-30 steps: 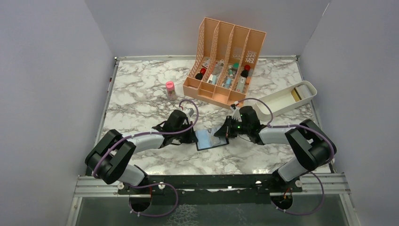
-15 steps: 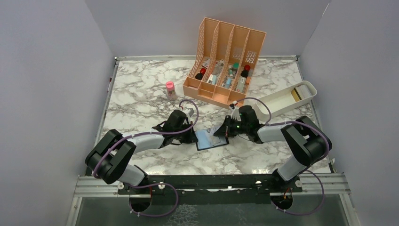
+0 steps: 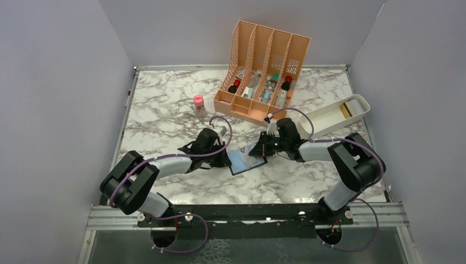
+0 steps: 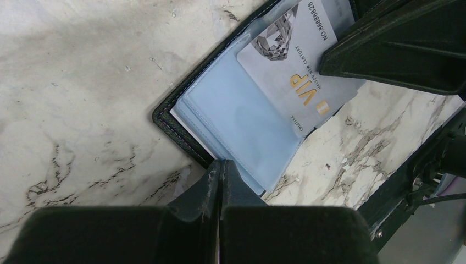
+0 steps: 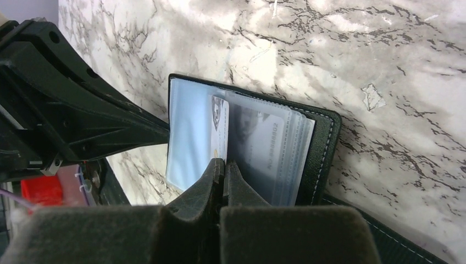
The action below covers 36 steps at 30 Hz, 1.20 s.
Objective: Put the credit cards into the card holder
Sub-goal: Insert the credit card into the card holder.
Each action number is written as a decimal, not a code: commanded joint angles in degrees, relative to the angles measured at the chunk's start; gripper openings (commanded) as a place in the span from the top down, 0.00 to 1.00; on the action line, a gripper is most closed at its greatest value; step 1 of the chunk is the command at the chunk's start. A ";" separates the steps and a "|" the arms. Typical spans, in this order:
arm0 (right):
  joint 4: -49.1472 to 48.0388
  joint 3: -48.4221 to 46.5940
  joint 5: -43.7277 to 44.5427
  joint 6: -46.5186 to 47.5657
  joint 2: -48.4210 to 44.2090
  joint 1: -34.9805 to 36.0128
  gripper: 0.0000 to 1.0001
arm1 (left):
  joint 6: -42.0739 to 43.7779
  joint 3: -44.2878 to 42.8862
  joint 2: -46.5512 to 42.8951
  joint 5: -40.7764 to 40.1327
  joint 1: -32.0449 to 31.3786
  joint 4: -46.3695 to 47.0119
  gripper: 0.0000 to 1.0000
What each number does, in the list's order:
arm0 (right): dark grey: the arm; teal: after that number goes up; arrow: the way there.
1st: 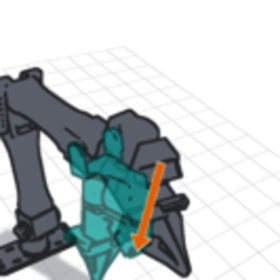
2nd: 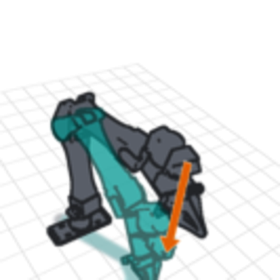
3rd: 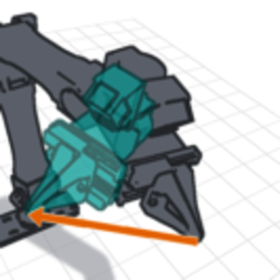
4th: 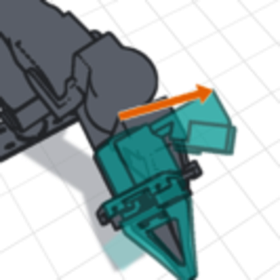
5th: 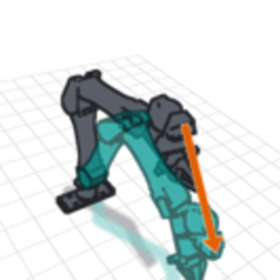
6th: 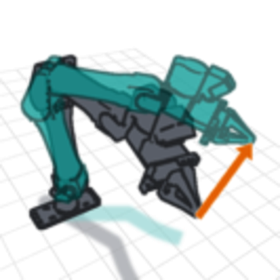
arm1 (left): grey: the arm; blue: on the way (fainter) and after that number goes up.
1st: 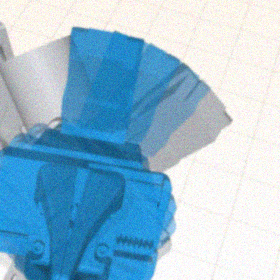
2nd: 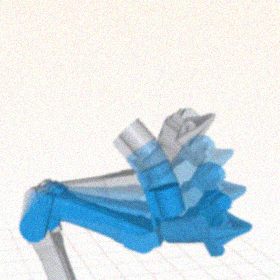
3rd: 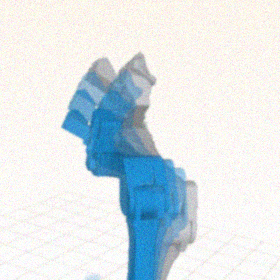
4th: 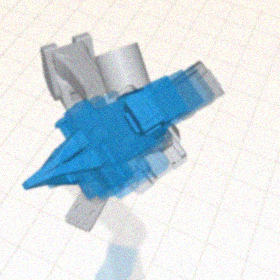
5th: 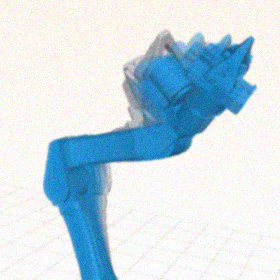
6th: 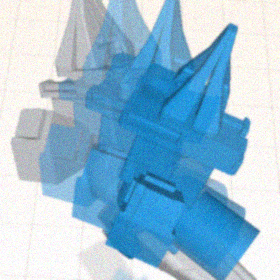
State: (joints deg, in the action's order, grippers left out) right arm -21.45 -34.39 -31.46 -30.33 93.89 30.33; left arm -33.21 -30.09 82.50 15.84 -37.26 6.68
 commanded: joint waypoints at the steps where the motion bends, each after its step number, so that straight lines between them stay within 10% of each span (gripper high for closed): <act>1: -1.08 1.10 -2.08 0.36 2.86 -0.18 0.99 | 1.13 1.17 1.90 -1.43 -0.36 -2.02 1.00; 17: -22.49 9.94 -3.97 -18.57 6.54 1.04 0.99 | 0.76 0.65 1.89 -1.33 -0.45 -1.91 1.00; 36: -8.80 5.51 -0.82 1.91 0.56 0.96 0.99 | 2.36 1.59 4.31 -3.70 -0.43 -2.21 1.00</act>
State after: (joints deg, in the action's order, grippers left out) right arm -34.02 -28.01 -31.81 -34.81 94.17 30.79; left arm -33.17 -30.11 83.26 15.84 -37.26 7.77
